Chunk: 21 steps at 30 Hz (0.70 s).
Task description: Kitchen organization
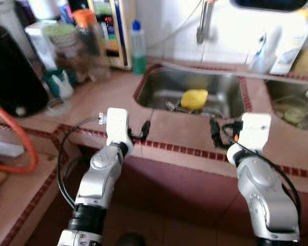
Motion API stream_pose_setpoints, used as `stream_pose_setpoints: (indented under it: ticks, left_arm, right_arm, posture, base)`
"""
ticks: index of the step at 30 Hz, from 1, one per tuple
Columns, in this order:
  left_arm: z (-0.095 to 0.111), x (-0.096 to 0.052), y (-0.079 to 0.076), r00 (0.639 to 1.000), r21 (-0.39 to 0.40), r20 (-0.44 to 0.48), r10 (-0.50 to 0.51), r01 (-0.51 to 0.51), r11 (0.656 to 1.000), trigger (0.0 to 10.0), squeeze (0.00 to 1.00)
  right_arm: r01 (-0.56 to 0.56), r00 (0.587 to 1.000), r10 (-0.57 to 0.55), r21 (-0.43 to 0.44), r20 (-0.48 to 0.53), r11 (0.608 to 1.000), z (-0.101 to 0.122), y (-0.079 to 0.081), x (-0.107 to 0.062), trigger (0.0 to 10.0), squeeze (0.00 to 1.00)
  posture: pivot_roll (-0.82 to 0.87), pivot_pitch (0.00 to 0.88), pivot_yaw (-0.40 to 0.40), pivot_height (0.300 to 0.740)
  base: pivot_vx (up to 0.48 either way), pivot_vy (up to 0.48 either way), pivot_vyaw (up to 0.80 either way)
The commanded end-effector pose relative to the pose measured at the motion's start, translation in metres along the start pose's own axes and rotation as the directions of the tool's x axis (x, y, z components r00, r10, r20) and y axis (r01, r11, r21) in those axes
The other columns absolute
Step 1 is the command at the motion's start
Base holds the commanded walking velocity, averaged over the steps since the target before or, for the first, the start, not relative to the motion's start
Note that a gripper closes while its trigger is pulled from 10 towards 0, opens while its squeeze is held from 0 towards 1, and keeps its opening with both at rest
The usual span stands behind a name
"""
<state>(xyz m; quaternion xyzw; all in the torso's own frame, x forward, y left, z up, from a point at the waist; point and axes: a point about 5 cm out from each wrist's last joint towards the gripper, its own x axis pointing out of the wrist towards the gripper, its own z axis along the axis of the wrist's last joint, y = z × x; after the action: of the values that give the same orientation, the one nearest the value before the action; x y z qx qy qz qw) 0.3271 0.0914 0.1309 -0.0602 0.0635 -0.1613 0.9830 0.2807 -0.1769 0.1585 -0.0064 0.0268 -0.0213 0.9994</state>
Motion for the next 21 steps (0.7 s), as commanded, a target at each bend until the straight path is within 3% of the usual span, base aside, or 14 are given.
stream_pose_setpoints:
  ticks: [1,21]
  left_arm:
    - [0.0031,-0.0002,0.0042,1.0,0.011,0.005,0.012,-0.012,1.0,10.0,0.0]
    - [0.0128,0.0062,0.005,0.999,0.01,0.042,-0.011,0.011,1.0,10.0,0.0]
  right_arm:
    - [-0.008,1.0,0.008,0.006,0.016,1.0,0.0046,0.0032,0.0014,10.0,0.0]
    - [0.002,0.999,-0.002,0.006,0.034,1.0,0.0086,0.0004,0.0067,10.0,0.0]
  posture:
    - [0.06,0.0,0.041,0.74]
    - [0.06,0.0,0.04,0.74]
  base:
    - [0.0,0.0,0.0]
    - [0.0,0.0,0.0]
